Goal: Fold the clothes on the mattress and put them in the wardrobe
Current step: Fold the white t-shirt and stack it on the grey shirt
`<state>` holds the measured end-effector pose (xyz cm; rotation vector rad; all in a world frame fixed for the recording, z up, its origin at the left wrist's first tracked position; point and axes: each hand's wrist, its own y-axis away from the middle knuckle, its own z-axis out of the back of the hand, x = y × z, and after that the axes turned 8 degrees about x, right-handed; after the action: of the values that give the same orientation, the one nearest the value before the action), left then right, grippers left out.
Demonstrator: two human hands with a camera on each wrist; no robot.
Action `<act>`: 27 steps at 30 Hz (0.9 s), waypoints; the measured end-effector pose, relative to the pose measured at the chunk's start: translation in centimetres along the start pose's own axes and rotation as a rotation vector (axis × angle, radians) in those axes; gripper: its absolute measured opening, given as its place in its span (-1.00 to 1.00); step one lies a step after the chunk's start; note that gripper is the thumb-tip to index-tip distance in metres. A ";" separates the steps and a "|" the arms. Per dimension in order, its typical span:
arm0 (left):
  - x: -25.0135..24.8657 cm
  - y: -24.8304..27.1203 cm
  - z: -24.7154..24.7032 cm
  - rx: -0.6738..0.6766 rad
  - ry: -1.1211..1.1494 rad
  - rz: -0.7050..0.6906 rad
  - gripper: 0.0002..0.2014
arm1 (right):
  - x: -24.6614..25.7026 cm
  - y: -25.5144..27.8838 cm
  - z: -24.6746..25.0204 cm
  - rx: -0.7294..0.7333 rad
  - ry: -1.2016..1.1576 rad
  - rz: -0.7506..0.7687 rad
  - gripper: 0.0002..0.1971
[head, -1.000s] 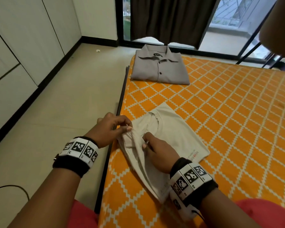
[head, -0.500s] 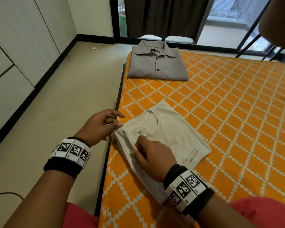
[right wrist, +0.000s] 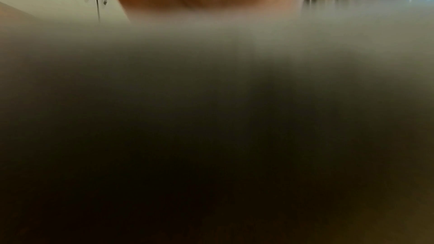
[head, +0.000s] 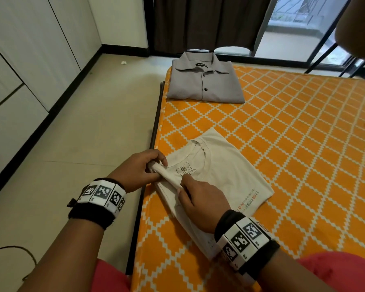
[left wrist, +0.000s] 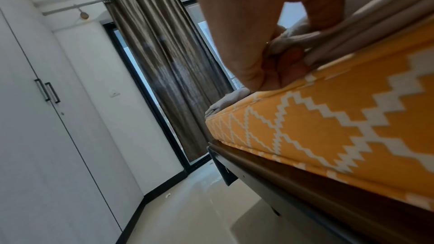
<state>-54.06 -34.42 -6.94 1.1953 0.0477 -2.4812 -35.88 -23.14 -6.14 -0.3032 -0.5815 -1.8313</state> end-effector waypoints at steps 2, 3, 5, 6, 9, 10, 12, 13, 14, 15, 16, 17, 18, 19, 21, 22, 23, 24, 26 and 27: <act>0.1 0.0 0.0 -0.048 -0.027 -0.041 -0.72 | -0.1 0.0 -0.1 -0.002 0.004 0.000 -0.78; 0.1 0.0 0.0 -0.067 -0.039 -0.050 -0.72 | -0.1 0.0 -0.1 -0.005 0.004 0.002 -0.78; 0.0 0.1 0.4 -0.067 -0.026 -0.034 -0.71 | -0.1 -0.1 -0.2 -0.009 0.007 0.008 -0.78; 0.0 0.3 0.6 -0.051 -0.004 -0.018 -0.71 | -0.1 -0.1 -0.2 -0.006 0.009 0.012 -0.78; 0.6 0.4 0.8 -0.010 0.082 0.029 -0.78 | -0.2 -0.1 -0.3 0.004 0.018 0.024 -0.78; 0.9 0.5 0.9 -0.013 0.113 0.049 -0.78 | -0.3 -0.1 -0.2 0.006 0.019 0.033 -0.78; 1.3 0.3 0.7 -0.040 0.149 0.082 -0.81 | -0.5 -0.2 0.1 -0.003 -0.011 0.039 -0.75; 1.4 0.2 0.4 -0.059 0.143 0.083 -0.86 | -0.8 -0.3 0.4 -0.028 -0.044 0.031 -0.74; 1.3 0.0 0.2 -0.071 0.127 0.081 -0.90 | -1.2 -0.6 0.8 -0.071 -0.076 0.015 -0.73; 1.3 -0.1 -0.2 -0.079 0.112 0.081 -0.89 | -1.8 -0.8 1.2 -0.124 -0.102 -0.007 -0.74; 1.2 -0.3 -0.6 -0.089 0.106 0.082 -0.88 | -2.5 -1.1 1.6 -0.174 -0.124 -0.037 -0.75; 1.0 -0.4 -0.9 -0.108 0.102 0.087 -0.86 | -3.1 -1.2 2.0 -0.209 -0.136 -0.069 -0.77; 0.9 -0.5 -1.0 -0.135 0.093 0.091 -0.82 | -3.7 -1.3 2.3 -0.230 -0.139 -0.099 -0.79; 0.9 -0.6 -1.1 -0.164 0.073 0.100 -0.76 | -4.2 -1.3 2.6 -0.237 -0.138 -0.123 -0.82; 0.8 -0.7 -0.9 -0.232 0.005 0.139 -0.68 | -5.1 -1.3 3.3 -0.249 -0.137 -0.147 -0.88; 0.8 -0.6 -0.6 -0.276 -0.014 0.181 -0.70 | -5.6 -1.3 3.8 -0.262 -0.118 -0.161 -0.89; 0.8 -0.4 -0.4 -0.313 -0.004 0.239 -0.76 | -6.2 -1.4 4.3 -0.273 -0.075 -0.195 -0.85; 0.8 -0.2 -0.1 -0.326 0.044 0.297 -0.78 | -7.1 -1.5 4.9 -0.260 -0.022 -0.264 -0.76; 0.7 0.4 0.1 -0.235 0.186 0.395 -0.68 | -8.9 -1.6 6.1 -0.179 0.015 -0.459 -0.49; 0.4 0.7 0.0 -0.156 0.222 0.427 -0.63 | -9.9 -1.5 6.4 -0.135 -0.011 -0.535 -0.36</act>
<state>-54.03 -35.20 -7.21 1.2577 0.0399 -1.9367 -34.53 -11.32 -5.83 -0.2632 -0.5836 -2.3920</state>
